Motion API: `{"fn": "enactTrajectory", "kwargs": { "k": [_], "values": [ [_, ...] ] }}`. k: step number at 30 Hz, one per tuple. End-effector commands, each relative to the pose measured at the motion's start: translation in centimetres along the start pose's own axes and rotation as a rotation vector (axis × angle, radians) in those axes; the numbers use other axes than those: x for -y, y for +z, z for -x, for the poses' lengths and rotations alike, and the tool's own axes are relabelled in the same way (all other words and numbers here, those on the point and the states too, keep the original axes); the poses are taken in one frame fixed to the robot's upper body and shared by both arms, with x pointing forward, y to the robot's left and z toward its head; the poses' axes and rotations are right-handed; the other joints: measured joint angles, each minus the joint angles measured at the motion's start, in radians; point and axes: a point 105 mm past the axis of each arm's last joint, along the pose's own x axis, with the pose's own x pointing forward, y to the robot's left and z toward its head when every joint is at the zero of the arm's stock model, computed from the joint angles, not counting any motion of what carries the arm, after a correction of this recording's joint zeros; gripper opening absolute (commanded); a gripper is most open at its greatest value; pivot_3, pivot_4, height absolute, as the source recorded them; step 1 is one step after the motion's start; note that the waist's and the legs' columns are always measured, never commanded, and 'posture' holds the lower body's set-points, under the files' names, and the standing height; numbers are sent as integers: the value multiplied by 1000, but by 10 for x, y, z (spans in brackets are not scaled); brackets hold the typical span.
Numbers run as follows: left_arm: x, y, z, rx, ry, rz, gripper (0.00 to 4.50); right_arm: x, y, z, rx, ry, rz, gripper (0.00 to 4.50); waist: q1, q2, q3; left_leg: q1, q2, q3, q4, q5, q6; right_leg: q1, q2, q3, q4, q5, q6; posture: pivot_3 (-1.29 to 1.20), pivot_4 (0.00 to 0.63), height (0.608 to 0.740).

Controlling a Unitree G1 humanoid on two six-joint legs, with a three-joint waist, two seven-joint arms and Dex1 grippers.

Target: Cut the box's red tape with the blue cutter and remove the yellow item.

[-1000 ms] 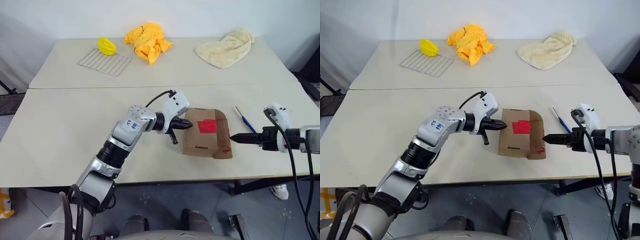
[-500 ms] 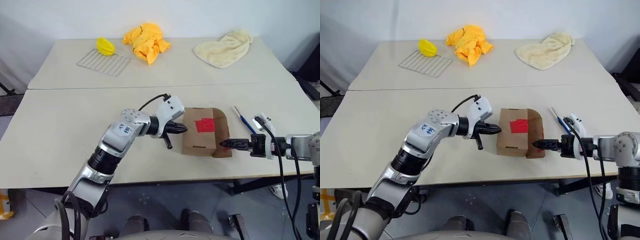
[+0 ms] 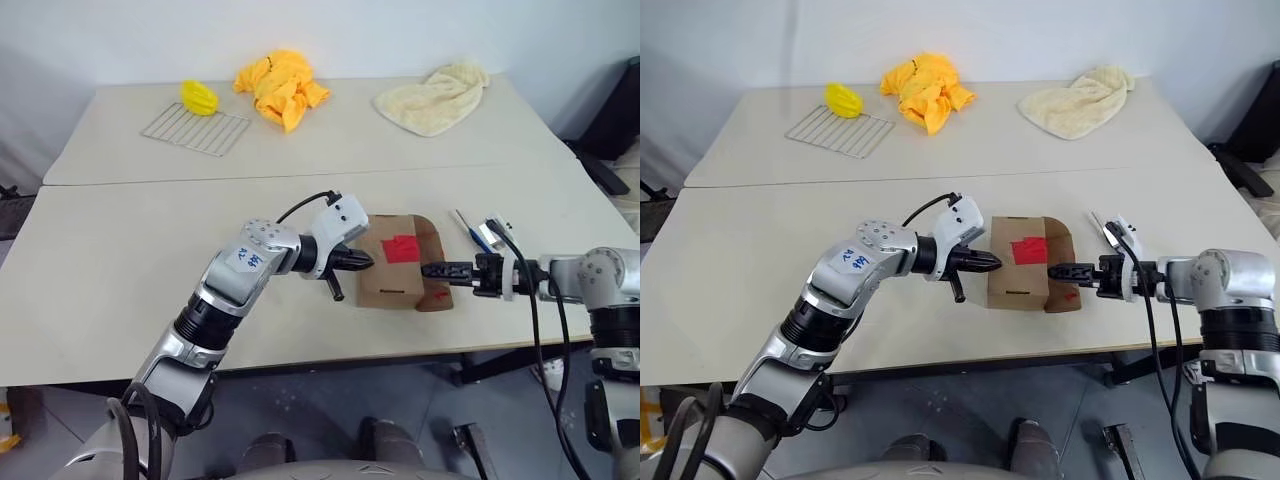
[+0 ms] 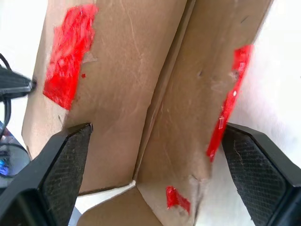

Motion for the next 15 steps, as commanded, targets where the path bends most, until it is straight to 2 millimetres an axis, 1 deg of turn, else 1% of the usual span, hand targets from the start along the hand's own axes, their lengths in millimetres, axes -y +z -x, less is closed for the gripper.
{"fn": "enactTrajectory", "kwargs": {
  "k": [1, 5, 6, 8, 13, 15],
  "values": [
    [7, -5, -6, -29, -35, -3, 0, 2, -5, -13, -32, 25, 2, 4434, -1, 0, 0, 0, 0, 0, 0, 0, 0, 0, 0, 0, 0, 0, 0, 0, 150, 740],
    [7, -5, -7, -30, -40, -9, 0, -3, -13, -21, -85, 68, 8, 4434, -2, 0, 0, 1, 0, 0, 0, 0, 0, 0, 0, 1, 1, 0, 0, 0, 150, 740],
    [7, -5, -7, -30, -40, -9, 0, -3, -15, -22, -95, 66, 11, 4266, -3, 0, 0, 1, 0, 0, 0, 0, 0, 0, 0, 1, 1, 0, 0, 0, 150, 740],
    [6, -5, -8, -32, -40, -11, 0, -4, -16, -21, -101, 71, 19, 3820, -3, 0, 0, 1, 1, 0, 0, 1, -1, 0, 0, 1, 1, 0, 0, 0, 150, 740],
    [3, -9, -8, -38, -36, -12, 0, 3, -16, -16, -100, 19, 20, 2220, 3, 0, 0, 0, 1, 0, 0, 1, -1, -1, 0, 0, 0, 0, 0, 0, 150, 740],
    [1, -10, -9, -42, -32, -15, 0, 6, -14, -11, -85, -7, 17, 1470, 5, 0, 0, -1, 1, 0, 0, 1, -1, -1, 0, 0, 0, 0, 0, 0, 150, 740]
  ]
}}
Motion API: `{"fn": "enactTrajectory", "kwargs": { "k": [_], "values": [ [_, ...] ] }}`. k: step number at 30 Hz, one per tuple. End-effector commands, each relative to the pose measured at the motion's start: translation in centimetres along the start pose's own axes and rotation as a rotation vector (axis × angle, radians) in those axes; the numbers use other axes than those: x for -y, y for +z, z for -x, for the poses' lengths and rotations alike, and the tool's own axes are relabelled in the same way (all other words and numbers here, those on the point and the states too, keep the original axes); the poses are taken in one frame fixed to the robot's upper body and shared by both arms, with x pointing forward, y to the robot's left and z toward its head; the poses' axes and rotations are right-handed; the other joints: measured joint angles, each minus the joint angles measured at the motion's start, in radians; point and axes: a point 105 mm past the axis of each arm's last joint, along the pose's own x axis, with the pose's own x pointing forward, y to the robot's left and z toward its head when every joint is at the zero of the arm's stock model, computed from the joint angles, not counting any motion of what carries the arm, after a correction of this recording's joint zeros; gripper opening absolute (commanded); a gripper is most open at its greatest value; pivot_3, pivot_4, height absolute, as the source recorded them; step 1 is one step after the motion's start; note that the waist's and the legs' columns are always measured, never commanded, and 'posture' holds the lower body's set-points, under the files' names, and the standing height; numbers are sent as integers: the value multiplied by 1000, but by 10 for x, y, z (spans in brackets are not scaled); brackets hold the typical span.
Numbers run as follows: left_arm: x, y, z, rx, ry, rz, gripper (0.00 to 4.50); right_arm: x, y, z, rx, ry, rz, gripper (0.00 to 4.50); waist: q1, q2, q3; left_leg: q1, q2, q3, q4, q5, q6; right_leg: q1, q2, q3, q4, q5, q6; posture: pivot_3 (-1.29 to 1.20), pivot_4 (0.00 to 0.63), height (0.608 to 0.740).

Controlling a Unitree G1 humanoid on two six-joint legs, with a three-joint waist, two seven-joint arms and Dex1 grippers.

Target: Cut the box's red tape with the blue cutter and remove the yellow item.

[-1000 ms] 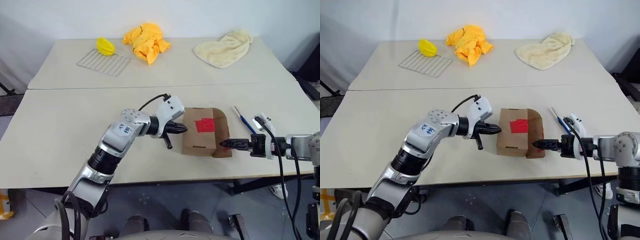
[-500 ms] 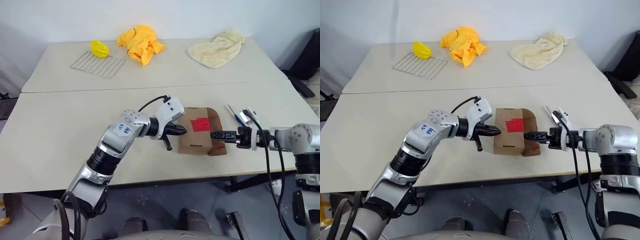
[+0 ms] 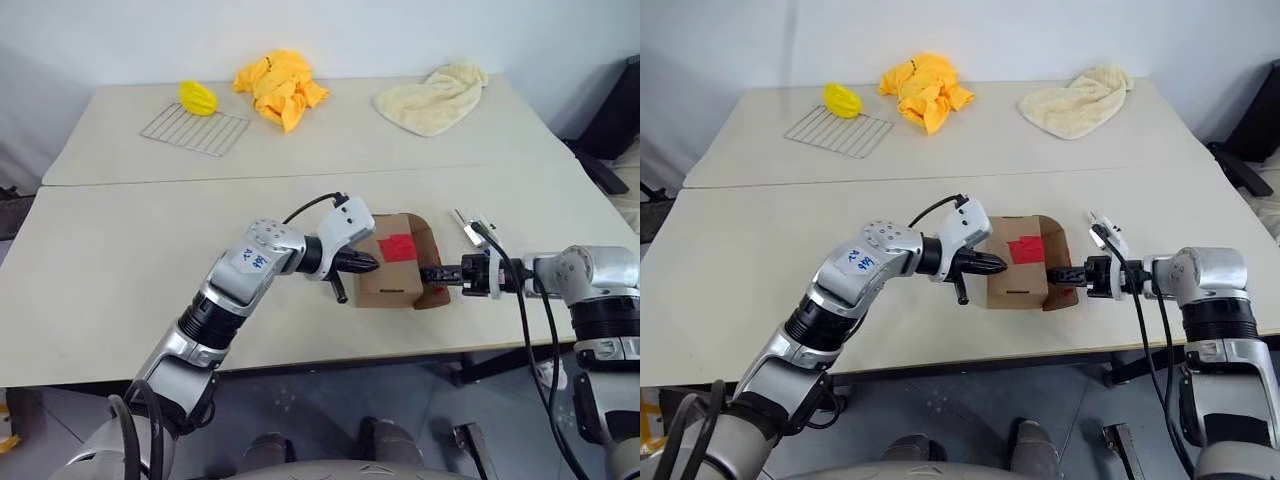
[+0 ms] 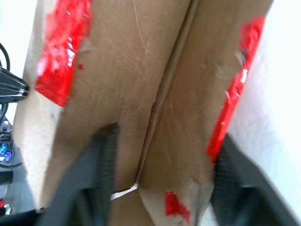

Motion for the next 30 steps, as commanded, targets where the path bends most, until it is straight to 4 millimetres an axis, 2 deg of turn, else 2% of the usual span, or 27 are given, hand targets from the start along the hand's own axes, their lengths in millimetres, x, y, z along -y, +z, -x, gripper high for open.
{"fn": "enactTrajectory", "kwargs": {
  "k": [1, 4, 5, 11, 20, 30],
  "values": [
    [-1, -13, -4, -50, -1, 15, 0, 4, -5, 2, -11, -30, -20, 1118, 1, 0, 0, 0, 0, 0, 0, 0, 0, 0, 0, 0, 0, 0, 0, 0, 150, 740],
    [-3, -14, -5, -54, 3, 5, 0, 3, -2, 7, 6, -53, -19, 138, 1, 0, 0, -1, 0, 0, 0, 0, 0, 0, 0, 0, 0, 0, 0, 0, 150, 740],
    [-3, -13, -5, -51, 5, 4, 0, 1, 0, 11, 14, -65, -10, 43, 2, 0, 0, 0, 0, 0, 0, 0, 0, 0, 0, 0, 0, 0, 0, 0, 150, 740],
    [-5, -7, -9, -26, 6, 3, 0, -17, 9, 40, 68, -160, 46, 43, 24, 1, 0, -2, 0, 0, 0, 0, 0, -1, 0, 0, 0, 0, 0, 0, 150, 740],
    [-3, 4, -25, 25, -15, -9, 0, -32, 22, 72, 135, -302, 134, 43, 34, 1, 0, -4, -1, -1, 1, 0, 0, -2, 0, -1, -1, 0, 0, 0, 150, 740],
    [4, 18, -46, 85, -49, -11, 0, -42, 28, 92, 134, -395, 219, 43, 32, 0, 0, -4, -1, -1, -1, 0, 0, -2, 0, -2, -3, 0, 0, 0, 150, 740]
  ]
}}
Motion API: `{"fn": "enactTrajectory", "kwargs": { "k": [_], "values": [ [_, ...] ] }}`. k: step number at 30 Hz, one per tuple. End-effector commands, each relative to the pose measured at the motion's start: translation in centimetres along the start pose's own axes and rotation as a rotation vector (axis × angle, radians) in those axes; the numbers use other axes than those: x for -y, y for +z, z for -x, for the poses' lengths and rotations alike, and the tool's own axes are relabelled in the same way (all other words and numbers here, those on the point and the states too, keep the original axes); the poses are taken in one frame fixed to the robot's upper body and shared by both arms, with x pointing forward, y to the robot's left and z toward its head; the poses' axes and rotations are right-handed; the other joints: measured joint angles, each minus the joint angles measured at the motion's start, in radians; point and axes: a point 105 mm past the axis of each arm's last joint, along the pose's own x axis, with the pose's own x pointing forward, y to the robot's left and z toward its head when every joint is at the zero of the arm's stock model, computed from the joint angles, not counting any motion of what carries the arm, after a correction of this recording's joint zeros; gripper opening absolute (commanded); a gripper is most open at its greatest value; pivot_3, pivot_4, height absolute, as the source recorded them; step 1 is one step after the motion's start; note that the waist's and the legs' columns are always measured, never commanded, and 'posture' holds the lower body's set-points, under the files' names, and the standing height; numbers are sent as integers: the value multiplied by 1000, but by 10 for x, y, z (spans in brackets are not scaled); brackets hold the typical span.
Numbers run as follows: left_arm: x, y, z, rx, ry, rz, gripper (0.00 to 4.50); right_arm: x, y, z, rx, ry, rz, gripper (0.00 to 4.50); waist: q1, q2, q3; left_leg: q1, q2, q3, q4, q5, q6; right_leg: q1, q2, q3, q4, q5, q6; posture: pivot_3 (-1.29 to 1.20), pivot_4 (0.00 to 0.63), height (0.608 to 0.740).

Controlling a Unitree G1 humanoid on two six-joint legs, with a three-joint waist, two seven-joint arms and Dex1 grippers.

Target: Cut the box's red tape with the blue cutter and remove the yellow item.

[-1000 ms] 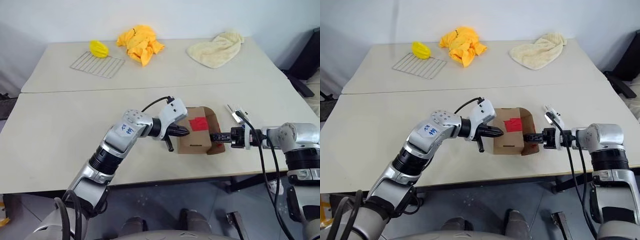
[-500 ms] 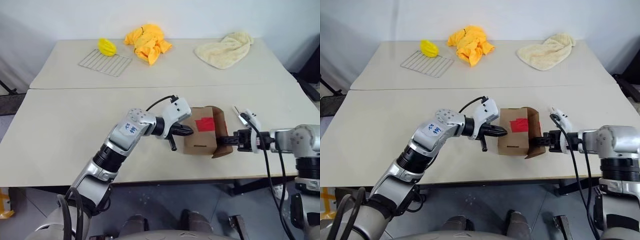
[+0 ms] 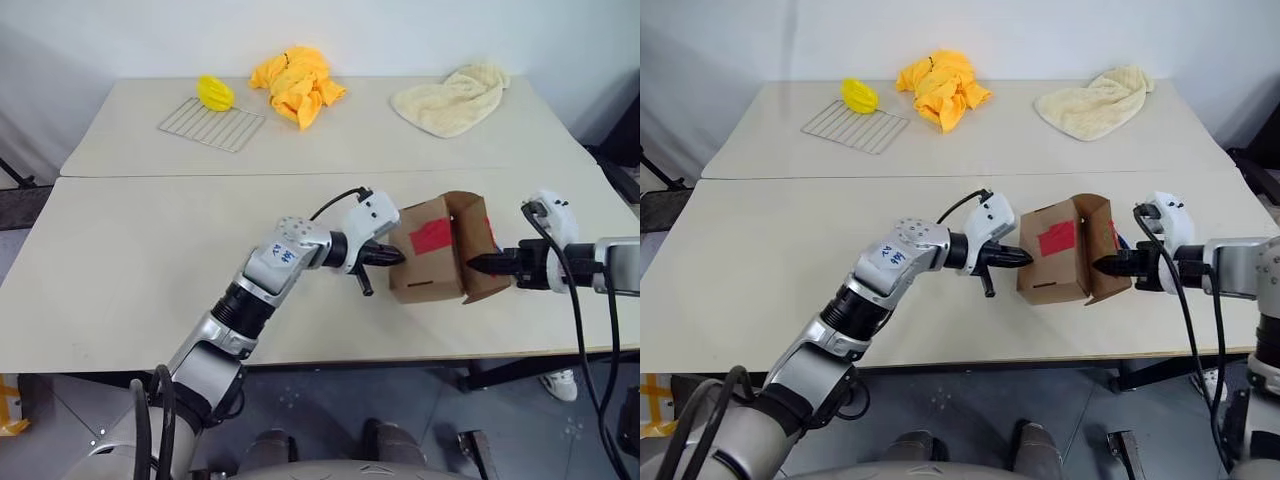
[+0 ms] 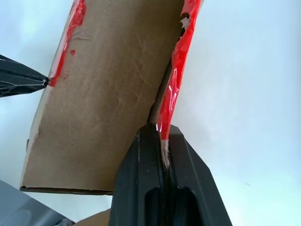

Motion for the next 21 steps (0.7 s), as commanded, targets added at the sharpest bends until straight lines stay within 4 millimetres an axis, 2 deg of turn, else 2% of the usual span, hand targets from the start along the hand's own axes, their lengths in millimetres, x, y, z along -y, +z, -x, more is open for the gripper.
{"fn": "enactTrajectory", "kwargs": {
  "k": [1, 9, 21],
  "values": [
    [5, -1, -9, -10, -17, -6, 0, -7, 14, 17, 49, -27, 70, 43, 0, 0, 0, 0, 0, 0, 0, 0, 0, 0, 0, 0, 0, 0, 0, 0, 150, 740],
    [15, 0, -18, 22, -33, 17, 0, -21, 12, 20, -15, -26, 165, 43, 1, 0, 0, -1, 0, 0, 0, 0, 0, 0, 0, 0, -1, 0, 0, 0, 150, 740],
    [35, -3, -33, 46, -61, 39, 0, -39, 25, 20, -67, -26, 276, 43, 21, 0, 0, -2, 0, -1, 0, 0, 0, -1, 0, -1, -2, 0, 0, 0, 150, 740]
  ]
}}
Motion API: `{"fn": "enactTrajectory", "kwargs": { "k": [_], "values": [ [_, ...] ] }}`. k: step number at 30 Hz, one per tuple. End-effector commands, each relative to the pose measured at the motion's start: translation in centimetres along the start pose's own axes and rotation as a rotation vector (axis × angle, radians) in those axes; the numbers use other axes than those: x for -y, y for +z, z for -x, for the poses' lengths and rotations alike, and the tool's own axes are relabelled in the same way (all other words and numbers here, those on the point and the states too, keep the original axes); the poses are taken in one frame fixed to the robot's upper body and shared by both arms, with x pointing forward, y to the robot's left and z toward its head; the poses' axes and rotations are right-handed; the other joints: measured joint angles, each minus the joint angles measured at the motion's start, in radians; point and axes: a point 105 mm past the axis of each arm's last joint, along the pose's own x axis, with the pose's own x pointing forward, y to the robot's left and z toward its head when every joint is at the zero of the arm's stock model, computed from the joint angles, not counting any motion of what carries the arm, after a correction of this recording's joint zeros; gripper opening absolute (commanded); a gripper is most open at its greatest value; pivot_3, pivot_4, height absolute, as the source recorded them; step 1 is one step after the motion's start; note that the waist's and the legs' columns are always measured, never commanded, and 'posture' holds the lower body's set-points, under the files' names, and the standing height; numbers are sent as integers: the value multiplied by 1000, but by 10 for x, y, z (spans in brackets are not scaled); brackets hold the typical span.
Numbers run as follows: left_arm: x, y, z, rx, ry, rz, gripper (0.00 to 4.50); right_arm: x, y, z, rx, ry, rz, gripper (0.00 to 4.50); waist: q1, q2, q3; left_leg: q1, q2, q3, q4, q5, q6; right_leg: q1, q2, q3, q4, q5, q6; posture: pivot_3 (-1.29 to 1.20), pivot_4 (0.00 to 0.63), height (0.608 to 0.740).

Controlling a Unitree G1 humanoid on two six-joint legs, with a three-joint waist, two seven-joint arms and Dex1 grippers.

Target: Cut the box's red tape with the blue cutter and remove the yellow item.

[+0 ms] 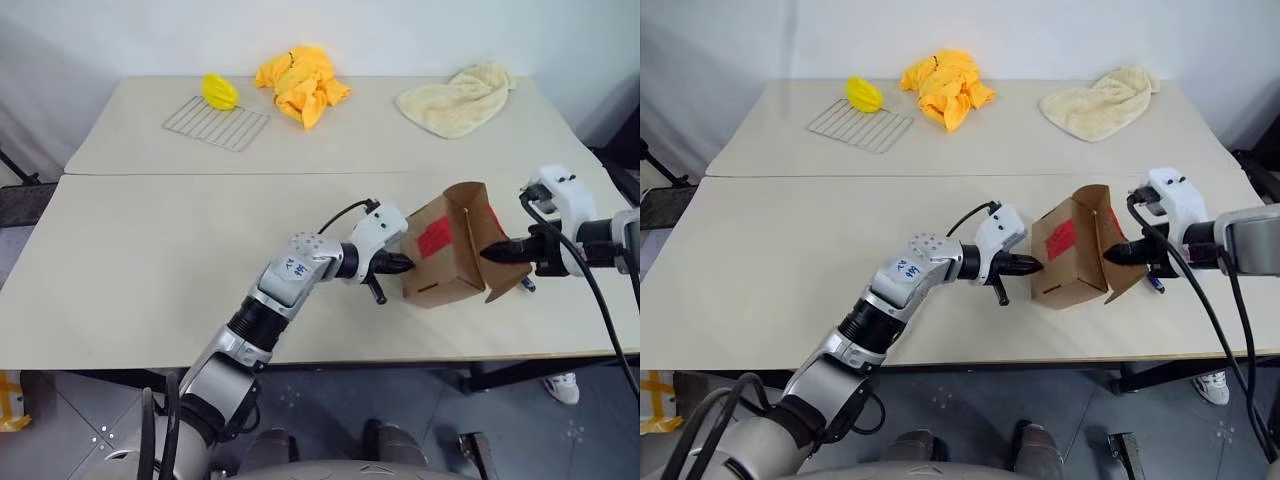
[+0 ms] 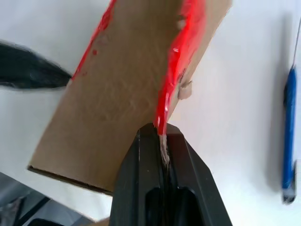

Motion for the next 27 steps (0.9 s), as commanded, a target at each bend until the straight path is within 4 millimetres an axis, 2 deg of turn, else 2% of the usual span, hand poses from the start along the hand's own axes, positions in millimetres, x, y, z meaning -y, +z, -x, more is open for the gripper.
{"fn": "enactTrajectory", "kwargs": {
  "k": [1, 6, 11, 14, 21, 27],
  "values": [
    [21, 8, -14, 21, -61, -28, 0, -15, 3, 1, -14, 51, 61, 43, 6, 0, 0, -1, 0, 0, 0, 0, 0, 0, 0, 0, 0, 0, 0, 0, 150, 740],
    [21, 4, -16, 26, -47, -17, 0, -21, 1, 0, -29, 62, 83, 43, 7, 0, 0, -1, 0, -1, 0, 0, 0, -1, 0, -1, -1, 0, 0, 0, 150, 740],
    [18, 7, -20, 41, -30, -8, 0, -17, -10, 1, -70, 42, 69, 43, 10, 0, 0, -2, 0, -1, 0, 0, 0, 0, 0, -2, -1, 0, 0, 0, 150, 740],
    [14, 6, -20, 43, -18, -6, 0, -16, -10, -1, -71, 32, 64, 43, 8, 0, 0, -2, 0, -1, 0, 0, 0, 0, 0, -2, -1, 0, 0, 0, 150, 740],
    [1, 1, -10, 36, 21, 3, 0, -13, -8, -5, -78, 3, 66, 43, 2, 0, 0, -2, 0, -1, 0, 0, 0, -1, 0, -2, -1, 0, 0, 0, 150, 740],
    [-10, -3, 7, 36, 68, 34, 0, -7, -10, -2, -105, -50, 90, 43, -1, 0, 0, -1, 0, -1, 0, 0, 0, -1, 0, -1, -1, 0, 0, 0, 150, 740]
  ]
}}
